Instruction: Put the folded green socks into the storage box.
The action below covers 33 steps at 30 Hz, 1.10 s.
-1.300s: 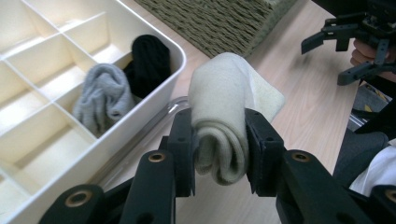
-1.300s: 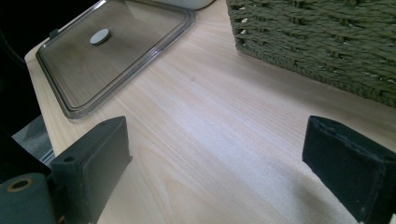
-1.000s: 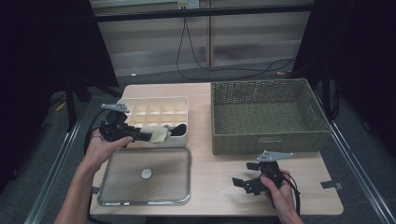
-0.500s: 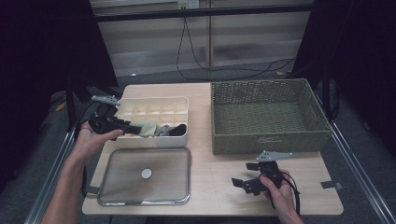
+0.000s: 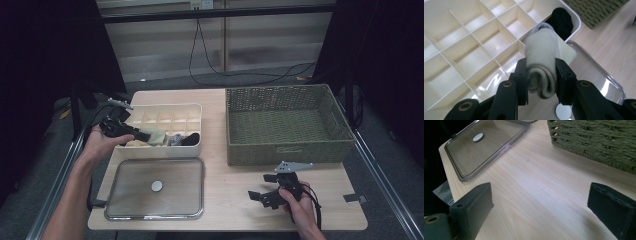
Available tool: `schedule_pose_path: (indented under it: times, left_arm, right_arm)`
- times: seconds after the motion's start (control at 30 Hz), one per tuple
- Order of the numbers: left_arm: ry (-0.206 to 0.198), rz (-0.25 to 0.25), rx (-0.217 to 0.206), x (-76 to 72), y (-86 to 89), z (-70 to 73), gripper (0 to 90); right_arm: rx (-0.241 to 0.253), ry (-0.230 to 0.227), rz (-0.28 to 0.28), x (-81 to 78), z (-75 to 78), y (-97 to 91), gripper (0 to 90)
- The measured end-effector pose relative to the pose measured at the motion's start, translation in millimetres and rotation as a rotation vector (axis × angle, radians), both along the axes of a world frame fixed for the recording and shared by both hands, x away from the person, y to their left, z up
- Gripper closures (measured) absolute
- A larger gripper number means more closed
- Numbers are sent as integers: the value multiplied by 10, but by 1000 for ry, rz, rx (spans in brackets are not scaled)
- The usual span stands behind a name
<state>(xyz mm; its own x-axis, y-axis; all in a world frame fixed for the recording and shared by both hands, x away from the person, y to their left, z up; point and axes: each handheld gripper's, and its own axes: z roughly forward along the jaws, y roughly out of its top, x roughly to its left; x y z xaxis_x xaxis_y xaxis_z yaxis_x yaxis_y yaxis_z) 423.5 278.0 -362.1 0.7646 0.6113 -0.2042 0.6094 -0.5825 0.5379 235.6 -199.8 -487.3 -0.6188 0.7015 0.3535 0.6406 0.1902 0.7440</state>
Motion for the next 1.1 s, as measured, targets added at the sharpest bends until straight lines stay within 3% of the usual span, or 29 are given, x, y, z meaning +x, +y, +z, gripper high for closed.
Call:
schedule_pose_path:
  times: [0.33, 0.6, 0.83, 0.93, 1.1]
  left_arm:
    - [26, 18, 51, 133, 10, -75, 671]
    - [20, 33, 83, 200, -7, -161, 671]
    - [51, 43, 130, 276, -55, -298, 670]
    - [57, 64, 118, 303, -73, -318, 664]
    - [57, 51, 153, 324, -133, -356, 665]
  right_arm:
    - [-7, 4, 12, 7, -12, 12, 56]
    - [-12, 6, 18, 15, -22, 26, 56]
    - [-14, 12, 23, 23, -30, 31, 55]
    - [-16, 14, 22, 25, -31, 28, 55]
    - [-18, 20, 23, 28, -37, 36, 55]
